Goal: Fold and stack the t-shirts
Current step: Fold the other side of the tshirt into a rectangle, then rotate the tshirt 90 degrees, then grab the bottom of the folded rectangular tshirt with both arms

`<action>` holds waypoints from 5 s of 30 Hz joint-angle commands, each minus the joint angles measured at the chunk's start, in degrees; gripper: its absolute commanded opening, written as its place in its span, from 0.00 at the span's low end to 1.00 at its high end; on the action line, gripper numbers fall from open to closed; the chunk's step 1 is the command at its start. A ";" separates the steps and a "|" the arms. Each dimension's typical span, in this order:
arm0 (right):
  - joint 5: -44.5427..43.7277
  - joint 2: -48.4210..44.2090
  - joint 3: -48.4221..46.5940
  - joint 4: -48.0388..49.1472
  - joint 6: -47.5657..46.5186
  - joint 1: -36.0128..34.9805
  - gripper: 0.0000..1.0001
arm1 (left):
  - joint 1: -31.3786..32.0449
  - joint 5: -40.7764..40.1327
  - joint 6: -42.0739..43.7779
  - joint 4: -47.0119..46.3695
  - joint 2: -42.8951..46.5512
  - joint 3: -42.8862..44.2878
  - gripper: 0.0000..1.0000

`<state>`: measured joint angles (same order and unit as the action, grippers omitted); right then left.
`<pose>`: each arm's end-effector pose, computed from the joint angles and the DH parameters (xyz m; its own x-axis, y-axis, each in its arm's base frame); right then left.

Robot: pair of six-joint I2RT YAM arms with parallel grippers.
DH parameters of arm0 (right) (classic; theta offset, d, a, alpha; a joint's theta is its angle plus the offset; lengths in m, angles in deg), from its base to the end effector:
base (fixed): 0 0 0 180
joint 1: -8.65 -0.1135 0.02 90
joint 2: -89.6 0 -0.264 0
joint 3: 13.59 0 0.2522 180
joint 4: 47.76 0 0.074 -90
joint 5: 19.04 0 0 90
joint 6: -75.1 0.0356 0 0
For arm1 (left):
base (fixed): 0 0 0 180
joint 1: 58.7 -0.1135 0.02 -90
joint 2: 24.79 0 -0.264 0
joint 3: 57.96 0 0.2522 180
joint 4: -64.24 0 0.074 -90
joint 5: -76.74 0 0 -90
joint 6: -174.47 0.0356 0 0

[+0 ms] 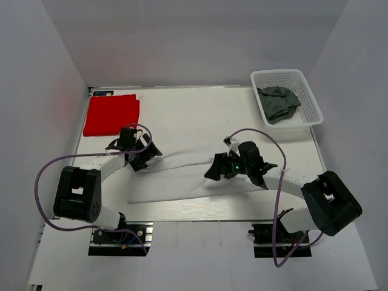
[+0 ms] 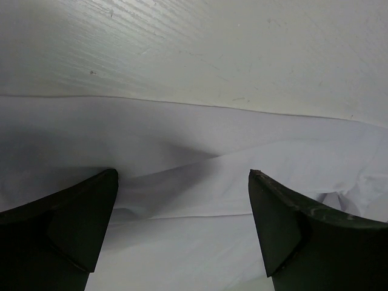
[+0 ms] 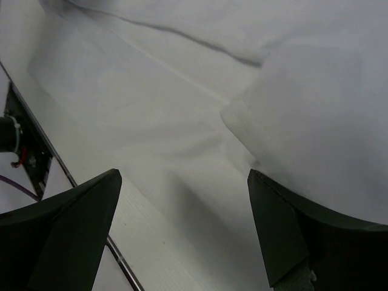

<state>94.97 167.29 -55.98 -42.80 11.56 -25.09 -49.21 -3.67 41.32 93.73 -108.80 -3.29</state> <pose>0.2094 0.1573 0.1719 -0.7322 0.0004 -0.6811 -0.5285 0.6304 0.5686 0.2641 -0.0502 0.1591 -0.7850 -0.5525 -0.2801 -0.3965 0.7956 -0.4580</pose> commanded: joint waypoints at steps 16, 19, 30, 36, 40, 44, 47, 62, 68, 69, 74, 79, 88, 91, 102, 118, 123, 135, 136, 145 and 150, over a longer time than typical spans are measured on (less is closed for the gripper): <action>4.92 -13.00 -7.85 -6.77 -7.04 -0.63 0.90 | 0.08 -4.65 6.59 7.56 7.71 4.87 1.00; -5.06 -13.00 -5.50 -0.37 -4.66 -0.63 0.90 | -0.44 -6.41 8.00 9.40 9.91 9.62 1.00; 0.59 12.30 -9.61 12.03 4.20 -0.45 0.90 | -0.97 -3.17 9.31 4.40 14.40 7.52 1.00; 3.25 19.32 0.83 22.41 14.15 -0.28 0.90 | -0.97 -4.05 9.32 5.72 13.26 6.47 1.00; 1.22 22.07 1.47 22.06 13.37 0.25 0.90 | -0.97 -3.52 9.32 5.72 11.94 5.94 1.00; -2.29 14.70 -5.02 6.47 4.58 -0.28 0.90 | 0.08 -0.20 10.72 4.67 10.80 7.34 1.00; -7.20 5.23 -9.78 -5.93 -1.14 -0.37 0.90 | 0.78 6.93 16.17 3.17 9.65 8.05 1.00; -28.05 -1.67 -10.75 -35.16 9.74 2.61 0.90 | 11.68 -1.57 13.02 10.88 -1.33 3.05 1.00; -26.56 10.96 -14.34 -32.08 9.14 6.49 0.90 | 16.78 -5.72 8.80 11.96 -2.91 -0.91 1.00; -26.47 12.21 -16.36 -31.99 9.05 6.93 0.90 | 17.39 -4.85 8.27 11.96 -3.70 -1.61 1.00; -29.10 26.44 -25.15 -31.36 4.23 9.12 0.90 | 23.28 0.08 2.92 12.57 -0.99 -3.37 1.00; -29.03 40.58 -45.62 -33.74 -7.51 9.39 0.90 | 28.81 1.67 -3.16 11.59 2.62 -4.69 1.00; -16.56 66.09 -91.23 -50.08 -32.89 7.99 0.90 | 40.68 -4.55 -2.63 17.12 7.35 3.73 1.00; -15.32 65.93 -91.09 -47.29 -39.25 6.23 0.90 | 41.39 -9.82 -2.03 20.82 11.30 6.72 1.00; -18.56 60.58 -91.26 -35.51 -45.70 2.18 0.90 | 40.26 -25.22 -7.81 29.71 18.34 9.47 1.00; -20.69 9.34 -28.05 -31.81 -0.72 -1.94 0.90 | 41.29 -17.32 -10.37 27.68 22.93 -3.64 1.00; -12.43 -6.05 -13.44 -35.24 5.17 -7.39 0.90 | 41.30 -9.77 -9.67 25.50 23.35 -9.34 0.95; -6.25 -10.72 -3.28 -41.22 15.29 -20.75 0.90 | 41.30 3.69 -9.14 16.35 27.15 -18.93 0.76; -6.52 -9.33 -3.20 -41.13 16.16 -21.54 0.88 | 41.30 2.99 -9.14 16.96 26.62 -18.93 0.71; -16.18 -5.19 -3.20 -38.67 20.04 -23.65 0.72 | 41.30 -1.13 -9.67 15.21 25.39 -19.46 0.49; -17.50 -2.90 -3.90 -37.27 19.25 -23.48 0.53 | 41.30 -1.67 -9.14 13.54 23.28 -19.46 0.35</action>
<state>81.11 162.79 -59.19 -81.08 30.75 -48.23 -8.20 -2.34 31.17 108.07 -83.99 -21.74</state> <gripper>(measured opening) 0.551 0.361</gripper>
